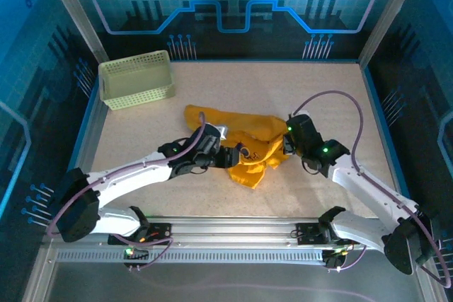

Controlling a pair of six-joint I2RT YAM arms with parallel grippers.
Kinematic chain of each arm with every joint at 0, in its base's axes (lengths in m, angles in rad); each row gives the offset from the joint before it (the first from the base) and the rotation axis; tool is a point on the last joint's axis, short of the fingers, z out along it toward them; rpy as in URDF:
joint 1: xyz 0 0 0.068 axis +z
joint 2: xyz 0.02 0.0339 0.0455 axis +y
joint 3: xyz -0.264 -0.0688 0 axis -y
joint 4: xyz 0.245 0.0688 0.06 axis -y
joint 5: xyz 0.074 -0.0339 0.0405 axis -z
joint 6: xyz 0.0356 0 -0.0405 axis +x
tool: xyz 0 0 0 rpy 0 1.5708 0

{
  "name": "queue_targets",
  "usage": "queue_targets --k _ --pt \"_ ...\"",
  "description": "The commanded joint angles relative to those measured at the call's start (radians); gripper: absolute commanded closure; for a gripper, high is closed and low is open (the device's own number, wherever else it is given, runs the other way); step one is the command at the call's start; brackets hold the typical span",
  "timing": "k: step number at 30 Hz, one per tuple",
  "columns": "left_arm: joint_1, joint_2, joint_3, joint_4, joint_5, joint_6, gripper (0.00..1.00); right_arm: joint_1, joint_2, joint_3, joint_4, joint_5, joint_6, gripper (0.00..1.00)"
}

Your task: Fold the inside-out t-shirt

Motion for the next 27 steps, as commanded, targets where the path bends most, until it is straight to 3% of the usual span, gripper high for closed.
queue_targets --k 1,4,8,10,16,19,22,27 --pt "0.154 -0.055 0.035 -0.098 -0.041 -0.022 0.33 -0.009 -0.007 -0.045 -0.019 -0.036 0.044 1.0" --pt "0.282 0.014 0.126 -0.186 -0.049 -0.025 0.25 -0.015 -0.023 -0.065 -0.021 -0.02 0.062 1.0" --pt "0.382 0.153 0.22 -0.218 -0.039 -0.047 0.16 -0.023 -0.044 -0.067 -0.024 -0.024 0.069 1.0" --pt "0.415 0.226 0.259 -0.2 -0.009 -0.047 0.14 -0.023 -0.053 -0.068 -0.023 -0.03 0.063 1.0" --pt "0.455 0.457 0.443 -0.272 -0.104 0.0 0.13 -0.026 -0.072 -0.07 -0.031 -0.032 0.052 1.0" --pt "0.485 0.537 0.484 -0.281 -0.125 0.001 0.18 -0.026 -0.079 -0.067 -0.039 -0.032 0.05 1.0" --pt "0.499 0.584 0.507 -0.259 -0.101 0.006 0.37 -0.027 -0.082 -0.059 -0.046 -0.024 0.044 1.0" --pt "0.507 0.522 0.559 -0.256 -0.1 0.044 0.86 -0.086 -0.057 0.053 -0.098 -0.033 0.001 1.0"
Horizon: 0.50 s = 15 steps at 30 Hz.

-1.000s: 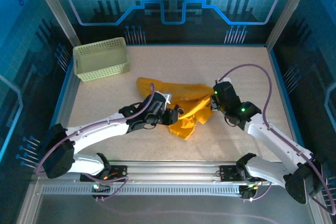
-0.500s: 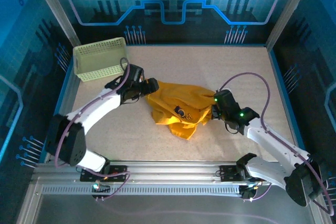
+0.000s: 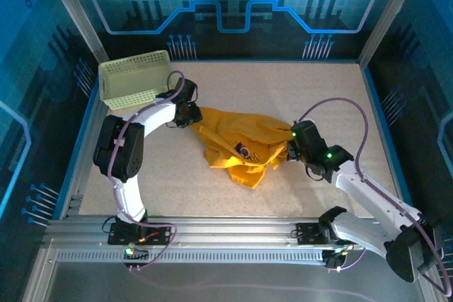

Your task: Fold the inside-out t-shirt

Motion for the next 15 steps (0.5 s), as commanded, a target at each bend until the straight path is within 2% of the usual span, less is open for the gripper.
queue_targets --k 1,2,3,6,10,12,15 --pt "0.011 -0.085 0.086 -0.018 -0.01 0.048 0.93 -0.063 0.008 0.123 -0.057 -0.015 -0.054 1.0" --pt "0.017 -0.119 0.105 -0.015 -0.009 0.062 0.99 -0.089 0.016 0.19 -0.071 -0.027 -0.078 1.0" --pt "0.025 -0.159 0.127 -0.016 -0.013 0.073 1.0 -0.118 0.025 0.246 -0.084 -0.046 -0.1 1.0" --pt "0.041 -0.303 0.167 0.013 -0.038 0.112 1.0 -0.189 0.063 0.436 -0.12 -0.096 -0.159 1.0" --pt "0.051 -0.502 0.165 0.113 -0.07 0.151 1.0 -0.231 0.127 0.696 -0.178 -0.108 -0.197 1.0" --pt "0.051 -0.616 0.081 0.211 -0.091 0.149 1.0 -0.235 0.132 0.769 -0.184 -0.122 -0.207 1.0" --pt "0.051 -0.755 -0.106 0.31 -0.091 0.108 1.0 -0.235 0.105 0.764 -0.177 -0.164 -0.205 1.0"
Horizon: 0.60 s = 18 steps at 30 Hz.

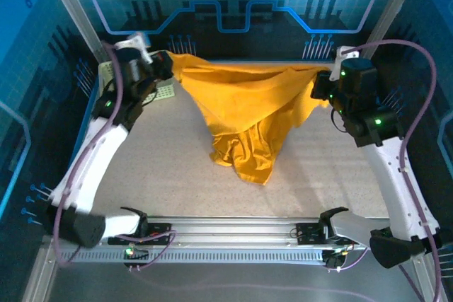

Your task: Fold the inside-out t-shirt

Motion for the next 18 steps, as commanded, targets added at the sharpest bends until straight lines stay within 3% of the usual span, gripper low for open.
queue_targets --k 1,6,10,13,15,18 --pt "0.008 -0.094 -0.204 0.087 -0.028 -0.021 1.0 -0.012 -0.027 -0.026 -0.054 -0.063 -0.024 1.0" --pt "-0.016 -0.222 -0.563 0.088 0.133 -0.129 1.0 -0.011 -0.1 -0.358 -0.051 -0.172 0.018 1.0" --pt "-0.097 -0.237 -0.736 -0.012 0.169 -0.15 0.95 -0.012 -0.108 -0.646 -0.029 -0.219 0.094 1.0" --pt "-0.131 -0.241 -0.802 -0.077 0.176 -0.175 0.81 -0.014 -0.091 -0.779 0.01 -0.254 0.165 1.0" --pt "-0.131 -0.254 -0.802 -0.127 0.146 -0.179 0.63 -0.014 -0.088 -0.803 0.026 -0.245 0.187 1.0" --pt "-0.125 -0.248 -0.753 -0.198 0.064 -0.177 0.44 -0.014 -0.084 -0.792 0.035 -0.228 0.193 1.0"
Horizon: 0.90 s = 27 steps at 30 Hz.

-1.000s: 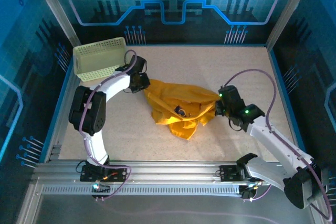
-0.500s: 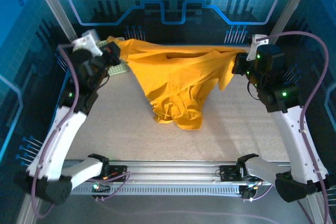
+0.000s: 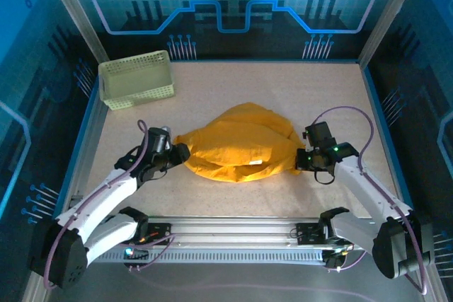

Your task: Fold the inside-out t-shirt

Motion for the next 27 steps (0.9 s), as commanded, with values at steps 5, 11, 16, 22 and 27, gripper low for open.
queue_targets --k 5,11,16,22,27 --pt "0.012 0.128 0.194 -0.141 -0.056 -0.027 0.31 -0.009 -0.005 0.057 0.038 -0.006 0.031 1.0" --pt "-0.06 0.238 0.316 -0.289 -0.232 -0.037 0.29 -0.004 -0.023 0.055 0.039 0.01 0.027 1.0" --pt "-0.083 0.337 0.327 -0.374 -0.307 -0.069 0.28 -0.002 -0.02 0.049 0.046 0.013 0.029 1.0" --pt "0.004 0.402 0.216 -0.161 -0.19 -0.039 0.3 -0.002 -0.025 0.057 0.025 0.071 0.027 1.0" --pt "0.004 0.465 0.193 -0.01 -0.068 -0.033 0.4 -0.002 -0.028 0.047 0.042 0.048 0.024 1.0"
